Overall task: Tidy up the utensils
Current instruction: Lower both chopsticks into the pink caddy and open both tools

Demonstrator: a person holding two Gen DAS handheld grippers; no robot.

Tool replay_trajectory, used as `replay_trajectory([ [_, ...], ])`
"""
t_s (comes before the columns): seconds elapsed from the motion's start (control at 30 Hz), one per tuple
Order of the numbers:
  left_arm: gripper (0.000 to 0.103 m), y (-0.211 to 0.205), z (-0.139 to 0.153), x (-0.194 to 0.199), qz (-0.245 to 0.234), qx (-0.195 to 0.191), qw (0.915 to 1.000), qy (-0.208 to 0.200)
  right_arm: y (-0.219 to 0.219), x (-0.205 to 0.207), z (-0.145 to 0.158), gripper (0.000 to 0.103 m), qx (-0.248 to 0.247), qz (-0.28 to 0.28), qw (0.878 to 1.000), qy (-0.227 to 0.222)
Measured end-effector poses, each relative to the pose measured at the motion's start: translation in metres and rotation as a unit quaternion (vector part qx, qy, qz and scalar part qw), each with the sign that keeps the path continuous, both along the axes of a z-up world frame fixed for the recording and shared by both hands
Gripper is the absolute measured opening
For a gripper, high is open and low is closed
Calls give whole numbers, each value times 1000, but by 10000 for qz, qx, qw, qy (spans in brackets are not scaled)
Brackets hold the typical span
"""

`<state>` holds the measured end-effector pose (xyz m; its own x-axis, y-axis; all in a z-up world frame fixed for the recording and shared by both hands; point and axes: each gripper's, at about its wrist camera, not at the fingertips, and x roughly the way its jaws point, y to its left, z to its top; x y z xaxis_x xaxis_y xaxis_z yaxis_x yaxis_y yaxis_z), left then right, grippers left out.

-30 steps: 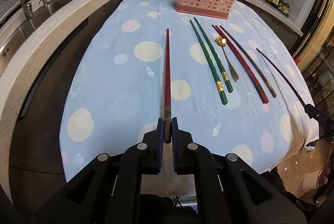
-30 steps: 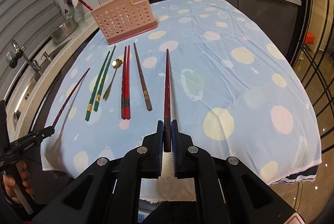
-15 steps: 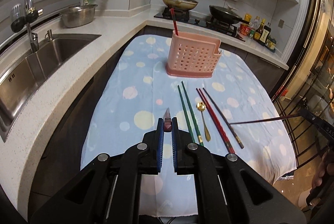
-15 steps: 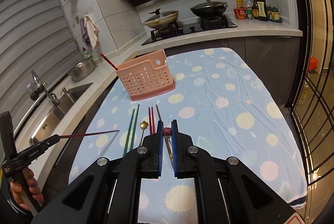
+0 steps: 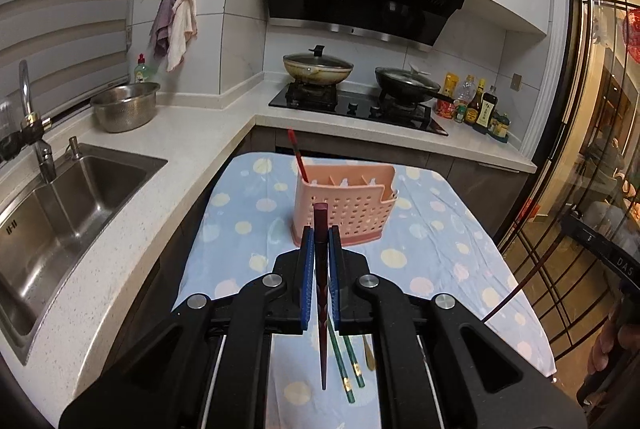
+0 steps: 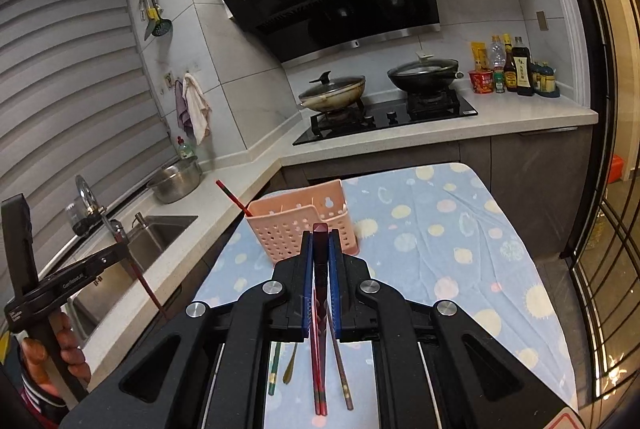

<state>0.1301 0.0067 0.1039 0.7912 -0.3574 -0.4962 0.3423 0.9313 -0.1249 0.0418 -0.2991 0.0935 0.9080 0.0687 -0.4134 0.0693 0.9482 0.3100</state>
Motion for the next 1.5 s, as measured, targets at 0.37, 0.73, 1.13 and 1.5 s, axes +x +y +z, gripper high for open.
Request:
replay_trajectory([
  [0.37, 7, -30, 67, 68, 70, -228, 9965, -802, -12, 84, 52, 7, -35, -17, 9980, -632],
  [0.73, 7, -54, 96, 156, 253, -365, 9924, -1146, -11, 186, 84, 7, -287, -155, 9955, -887],
  [1.13, 7, -68, 43, 209, 275, -179, 9978, -577, -11, 262, 21, 7, -263, -114, 9995, -159],
  [1.5, 7, -72, 17, 219, 286, -57, 9992, -275, -3, 286, -22, 7, -271, -30, 9991, 331],
])
